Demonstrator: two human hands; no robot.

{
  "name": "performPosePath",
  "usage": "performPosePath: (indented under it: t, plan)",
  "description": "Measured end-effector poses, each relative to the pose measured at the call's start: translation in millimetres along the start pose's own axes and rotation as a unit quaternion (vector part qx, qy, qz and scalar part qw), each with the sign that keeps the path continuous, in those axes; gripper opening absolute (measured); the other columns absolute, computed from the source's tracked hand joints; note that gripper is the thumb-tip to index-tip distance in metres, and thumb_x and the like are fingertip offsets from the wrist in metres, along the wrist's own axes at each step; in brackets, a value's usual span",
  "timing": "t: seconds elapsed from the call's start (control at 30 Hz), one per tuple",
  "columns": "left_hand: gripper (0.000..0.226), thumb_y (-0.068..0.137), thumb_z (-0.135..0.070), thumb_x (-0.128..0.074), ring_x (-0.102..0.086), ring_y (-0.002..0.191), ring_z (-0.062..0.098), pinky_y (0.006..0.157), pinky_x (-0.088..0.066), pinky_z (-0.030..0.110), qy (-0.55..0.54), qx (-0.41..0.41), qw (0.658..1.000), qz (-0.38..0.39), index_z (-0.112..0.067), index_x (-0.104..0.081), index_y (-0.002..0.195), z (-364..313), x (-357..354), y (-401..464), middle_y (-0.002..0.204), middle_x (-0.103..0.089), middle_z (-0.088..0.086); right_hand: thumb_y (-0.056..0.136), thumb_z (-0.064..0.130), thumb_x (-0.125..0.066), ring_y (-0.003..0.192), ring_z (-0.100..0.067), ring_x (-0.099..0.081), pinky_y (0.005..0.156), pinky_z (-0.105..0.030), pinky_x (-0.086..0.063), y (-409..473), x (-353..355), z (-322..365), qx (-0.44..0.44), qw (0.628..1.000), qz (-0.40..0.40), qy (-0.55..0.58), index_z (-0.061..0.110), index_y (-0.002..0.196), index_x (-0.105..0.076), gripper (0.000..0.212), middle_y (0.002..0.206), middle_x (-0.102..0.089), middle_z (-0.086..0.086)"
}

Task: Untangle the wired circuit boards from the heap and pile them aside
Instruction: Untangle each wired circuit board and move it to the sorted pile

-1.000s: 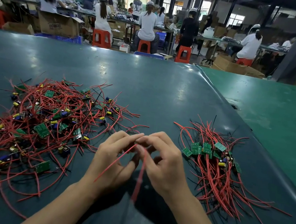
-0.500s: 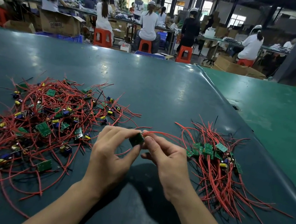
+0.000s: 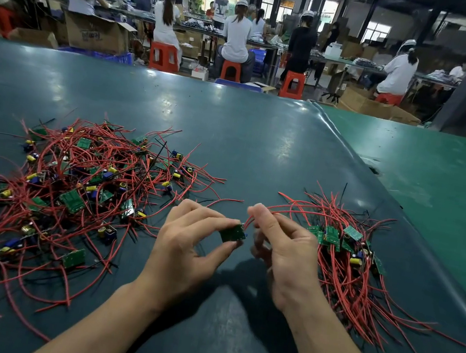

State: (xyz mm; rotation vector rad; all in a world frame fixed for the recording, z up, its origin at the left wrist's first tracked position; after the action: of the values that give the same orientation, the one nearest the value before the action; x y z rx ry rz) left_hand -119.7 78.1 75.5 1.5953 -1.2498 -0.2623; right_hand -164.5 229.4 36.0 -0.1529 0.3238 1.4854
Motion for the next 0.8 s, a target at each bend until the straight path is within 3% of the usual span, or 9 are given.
performPosePath:
  t: [0.1,0.17,0.27,0.4,0.53,0.67,0.8]
  plan:
    - [0.023,0.075,-0.020,-0.077,-0.057,0.081,0.023,0.073,-0.050,0.044,0.003,0.007,1.000,0.028,-0.009,-0.077,0.096,2.9,-1.8,-3.7,0.091,-0.071,-0.004,0.072,0.033,-0.073,0.049,-0.007,-0.045,0.044,-0.018,-0.037,-6.6,-15.5,-4.0,-0.013,0.993,0.094,-0.063,0.014,0.089,-0.079,0.027,0.067,-0.065,-0.001]
    - [0.024,0.074,-0.019,-0.078,-0.057,0.082,0.022,0.073,-0.050,0.044,0.000,0.013,0.999,0.038,-0.009,-0.077,0.096,2.9,-3.0,-4.7,0.091,-0.071,-0.005,0.070,0.036,-0.073,0.049,-0.007,-0.044,0.043,-0.018,-0.036,-7.3,-18.3,-2.1,-0.002,0.991,0.107,-0.079,0.013,0.088,-0.080,0.029,0.066,-0.064,-0.003]
    - [0.025,0.074,-0.021,-0.079,-0.058,0.082,0.018,0.075,-0.051,0.040,-0.002,0.018,1.000,0.024,-0.011,-0.077,0.097,0.8,-1.9,-1.7,0.090,-0.071,-0.007,0.065,0.045,-0.075,0.046,-0.011,-0.034,0.042,-0.020,-0.031,-3.1,-9.0,4.1,0.022,0.995,0.054,-0.076,0.007,0.083,-0.078,0.042,0.053,-0.045,0.000]
    - [0.024,0.074,-0.020,-0.080,-0.057,0.081,0.017,0.075,-0.050,0.040,0.004,0.008,1.000,0.009,-0.011,-0.077,0.096,-2.2,-1.0,0.4,0.090,-0.071,-0.008,0.068,0.042,-0.074,0.045,-0.013,-0.025,0.043,-0.022,-0.023,1.9,6.8,11.2,0.042,0.998,-0.025,-0.039,0.011,0.077,-0.079,0.032,0.050,-0.031,0.001]
    - [0.021,0.075,-0.019,-0.080,-0.057,0.079,0.020,0.074,-0.049,0.042,0.006,-0.005,1.000,0.002,-0.012,-0.077,0.095,-3.2,0.3,0.1,0.090,-0.071,-0.009,0.085,0.025,-0.073,0.044,-0.012,-0.026,0.041,-0.023,-0.023,4.2,20.2,16.3,0.084,0.992,-0.085,-0.043,0.012,0.076,-0.078,0.017,0.050,-0.036,0.006]
    - [0.020,0.076,-0.021,-0.079,-0.057,0.078,0.021,0.073,-0.047,0.044,0.016,-0.019,1.000,0.004,-0.013,-0.077,0.094,-2.8,-0.1,-0.6,0.090,-0.071,-0.009,0.091,0.018,-0.068,0.046,-0.011,-0.027,0.044,-0.025,-0.023,12.6,42.5,16.4,0.086,0.984,-0.147,-0.049,0.001,0.089,-0.073,0.018,0.056,-0.039,0.002]
    - [0.020,0.077,-0.020,-0.079,-0.057,0.078,0.023,0.073,-0.047,0.046,0.027,-0.026,0.999,-0.003,-0.013,-0.078,0.095,-3.2,0.0,-0.8,0.091,-0.072,-0.007,0.094,0.013,-0.064,0.061,-0.019,-0.040,0.059,-0.033,-0.032,7.0,43.7,29.5,0.166,0.964,-0.179,-0.109,0.015,0.097,-0.075,0.011,0.085,-0.059,0.006]
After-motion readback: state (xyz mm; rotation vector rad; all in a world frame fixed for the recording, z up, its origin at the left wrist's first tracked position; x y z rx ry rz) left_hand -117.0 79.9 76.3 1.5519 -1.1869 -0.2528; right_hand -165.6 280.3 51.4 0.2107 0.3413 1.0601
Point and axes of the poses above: each hand's wrist, its own y-axis towards the middle knuckle, its own x-axis out of the back of the hand, z = x × y, the point moved 8 cm from there along y, towards the middle knuckle
